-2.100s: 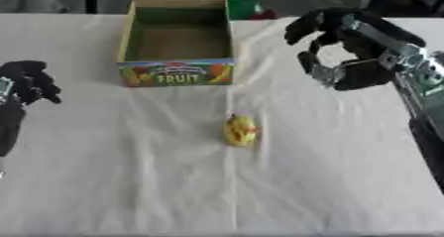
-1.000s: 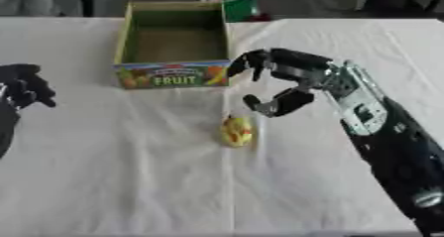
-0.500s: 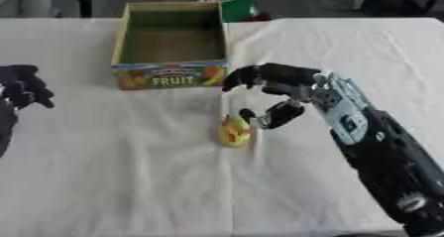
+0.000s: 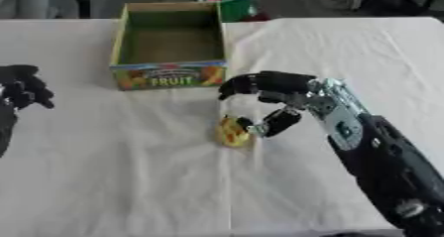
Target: Pick up objects on the table and place them in the box.
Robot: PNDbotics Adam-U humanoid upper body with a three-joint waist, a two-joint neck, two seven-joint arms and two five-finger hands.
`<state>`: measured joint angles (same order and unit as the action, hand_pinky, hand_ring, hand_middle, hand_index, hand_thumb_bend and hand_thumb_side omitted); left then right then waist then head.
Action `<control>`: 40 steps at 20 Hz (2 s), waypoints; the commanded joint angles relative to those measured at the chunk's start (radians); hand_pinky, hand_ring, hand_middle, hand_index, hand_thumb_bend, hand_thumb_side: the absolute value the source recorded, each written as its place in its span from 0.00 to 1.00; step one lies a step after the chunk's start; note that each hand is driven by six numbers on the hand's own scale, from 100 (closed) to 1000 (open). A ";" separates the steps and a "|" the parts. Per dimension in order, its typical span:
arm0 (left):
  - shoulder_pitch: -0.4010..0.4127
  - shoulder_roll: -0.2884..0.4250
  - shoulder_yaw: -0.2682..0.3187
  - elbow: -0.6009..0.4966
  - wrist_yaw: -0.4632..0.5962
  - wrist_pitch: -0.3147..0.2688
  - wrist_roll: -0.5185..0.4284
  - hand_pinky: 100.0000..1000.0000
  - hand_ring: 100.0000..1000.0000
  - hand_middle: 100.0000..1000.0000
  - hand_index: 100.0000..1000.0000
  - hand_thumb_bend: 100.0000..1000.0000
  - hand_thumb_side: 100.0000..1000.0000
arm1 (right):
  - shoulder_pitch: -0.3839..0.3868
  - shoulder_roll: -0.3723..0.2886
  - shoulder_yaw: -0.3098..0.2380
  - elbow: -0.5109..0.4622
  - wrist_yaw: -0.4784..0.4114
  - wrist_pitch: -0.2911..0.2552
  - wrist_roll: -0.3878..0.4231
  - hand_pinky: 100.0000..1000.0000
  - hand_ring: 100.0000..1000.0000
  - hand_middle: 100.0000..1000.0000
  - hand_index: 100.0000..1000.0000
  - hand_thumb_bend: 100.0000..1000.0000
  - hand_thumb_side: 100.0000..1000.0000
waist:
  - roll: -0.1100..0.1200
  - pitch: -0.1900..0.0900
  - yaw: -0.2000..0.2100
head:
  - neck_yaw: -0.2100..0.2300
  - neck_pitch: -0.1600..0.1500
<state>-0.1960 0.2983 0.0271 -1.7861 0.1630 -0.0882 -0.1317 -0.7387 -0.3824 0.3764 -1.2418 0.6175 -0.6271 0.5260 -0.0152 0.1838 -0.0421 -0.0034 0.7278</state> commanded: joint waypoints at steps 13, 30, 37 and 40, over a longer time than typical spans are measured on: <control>-0.011 0.017 0.001 -0.020 0.000 -0.003 -0.005 0.43 0.49 0.47 0.69 0.00 0.70 | 0.018 0.004 0.020 -0.027 0.004 -0.113 0.157 0.74 0.90 0.90 0.91 0.00 0.25 | 0.002 -0.016 -0.002 | -0.009 -0.011; -0.012 0.017 0.000 -0.021 0.001 -0.004 -0.007 0.43 0.49 0.47 0.69 0.00 0.69 | 0.031 0.024 0.022 -0.015 0.078 -0.144 0.087 0.58 0.65 0.53 0.64 0.00 0.19 | 0.005 -0.017 -0.002 | -0.011 -0.016; -0.013 0.017 0.000 -0.021 0.002 -0.003 -0.006 0.43 0.49 0.47 0.69 0.00 0.69 | 0.033 0.027 0.007 0.019 0.144 -0.159 -0.064 0.42 0.41 0.28 0.40 0.00 0.15 | 0.004 -0.018 -0.001 | -0.010 -0.019; -0.013 0.017 0.000 -0.020 0.002 -0.003 -0.006 0.43 0.49 0.47 0.69 0.00 0.69 | 0.033 0.029 0.002 0.034 0.164 -0.173 -0.146 0.30 0.31 0.19 0.31 0.00 0.13 | 0.003 -0.018 -0.001 | -0.010 -0.020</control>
<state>-0.1965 0.2983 0.0268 -1.7862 0.1630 -0.0912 -0.1355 -0.6947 -0.3392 0.3916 -1.2114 0.7657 -0.7671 0.3826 -0.0145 0.1837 -0.0428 -0.0121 0.7187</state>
